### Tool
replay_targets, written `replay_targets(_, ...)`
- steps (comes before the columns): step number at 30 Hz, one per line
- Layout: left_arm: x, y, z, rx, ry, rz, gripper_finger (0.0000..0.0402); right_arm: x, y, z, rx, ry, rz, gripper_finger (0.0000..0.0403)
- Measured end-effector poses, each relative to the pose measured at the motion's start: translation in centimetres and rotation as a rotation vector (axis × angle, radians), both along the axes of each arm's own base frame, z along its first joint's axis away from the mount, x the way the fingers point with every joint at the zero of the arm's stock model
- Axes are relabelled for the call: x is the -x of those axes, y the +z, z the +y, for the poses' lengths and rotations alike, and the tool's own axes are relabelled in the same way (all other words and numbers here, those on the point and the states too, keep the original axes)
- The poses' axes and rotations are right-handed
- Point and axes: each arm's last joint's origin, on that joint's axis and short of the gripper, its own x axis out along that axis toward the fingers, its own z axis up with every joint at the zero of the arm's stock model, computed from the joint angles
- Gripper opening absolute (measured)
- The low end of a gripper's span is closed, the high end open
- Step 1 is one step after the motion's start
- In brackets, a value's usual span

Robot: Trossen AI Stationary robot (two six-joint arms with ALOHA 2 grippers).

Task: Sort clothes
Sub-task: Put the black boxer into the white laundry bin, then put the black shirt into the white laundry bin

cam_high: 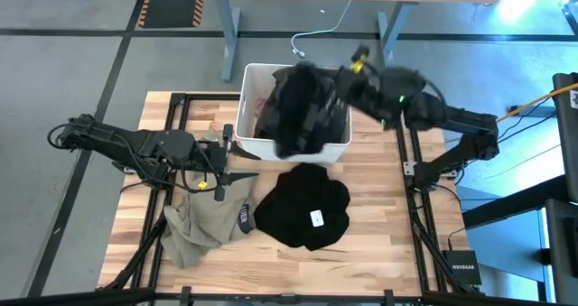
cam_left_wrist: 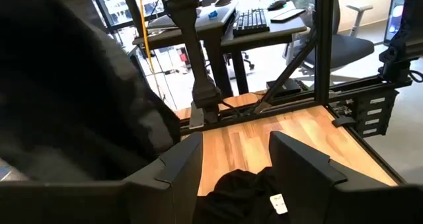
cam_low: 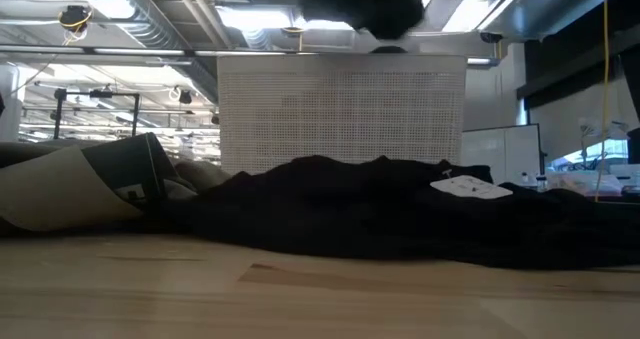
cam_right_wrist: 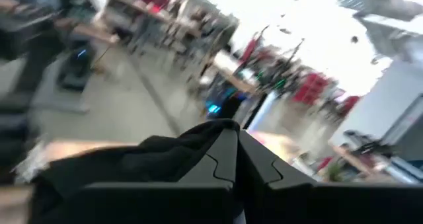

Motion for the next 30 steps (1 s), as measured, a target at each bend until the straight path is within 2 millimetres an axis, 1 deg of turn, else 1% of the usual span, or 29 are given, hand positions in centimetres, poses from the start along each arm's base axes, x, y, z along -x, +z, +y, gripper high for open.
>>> replay_targets(2, 0.0, 0.0, 0.0, 0.002, 0.000, 0.000, 0.0170, 0.2, 0.7, -1.3, 0.012, -0.012, -0.054, 0.0009)
replay_targets(4, 0.0, 0.0, 0.0, 0.002, 0.000, 0.000, 0.0170, 0.3, 1.0, -2.4, 0.004, -0.010, -0.093, 0.0010)
replay_targets(6, 0.0, 0.0, 0.0, 0.001, 0.000, 0.000, 0.0170, 0.2, 0.9, -3.4, -0.041, 0.003, -0.109, 0.0014)
replay_targets(8, 0.0, 0.0, 0.0, 0.000, 0.000, 0.001, 0.0170, -0.1, 0.3, -4.1, -0.117, 0.000, -0.108, 0.0022)
replay_targets(10, 0.0, 0.0, 0.0, 0.000, 0.000, 0.001, 0.0170, -0.6, -1.0, -4.6, -0.171, -0.008, -0.026, 0.0039)
replay_targets(12, 0.0, 0.0, 0.0, 0.001, 0.000, 0.001, 0.0170, -0.7, -2.3, -4.7, -0.218, -0.021, 0.078, 0.0066)
replay_targets(14, 0.0, 0.0, 0.0, 0.003, 0.001, 0.002, 0.0170, -0.7, -3.6, -4.7, -0.248, -0.034, 0.197, 0.0100)
replay_targets(17, 0.0, -0.1, 0.0, 0.005, 0.001, 0.005, 0.0170, -0.1, -5.0, -4.4, -0.281, -0.045, 0.357, 0.0153)
replay_targets(21, 0.0, -0.1, 0.0, 0.005, 0.001, 0.006, 0.0170, 0.7, -6.5, -2.5, -0.426, 0.067, 0.505, 0.0207)
replay_targets(22, 0.0, -0.1, 0.0, 0.006, 0.001, 0.006, 0.0170, 0.8, -6.8, -1.8, -0.471, 0.120, 0.543, 0.0215)
replay_targets(24, 0.0, -0.1, 0.0, 0.006, 0.001, 0.006, 0.0170, 0.4, -8.2, -0.2, -0.549, 0.232, 0.605, 0.0226)
replay_targets(26, 0.0, 0.0, 0.0, 0.014, 0.002, 0.003, 0.0170, -0.3, -10.1, 1.7, -0.582, 0.313, 0.665, 0.0231)
replay_targets(30, 0.0, 0.0, 0.0, 0.028, 0.004, 0.004, 0.0170, -1.9, -15.1, 5.7, -0.553, 0.410, 0.757, 0.0232)
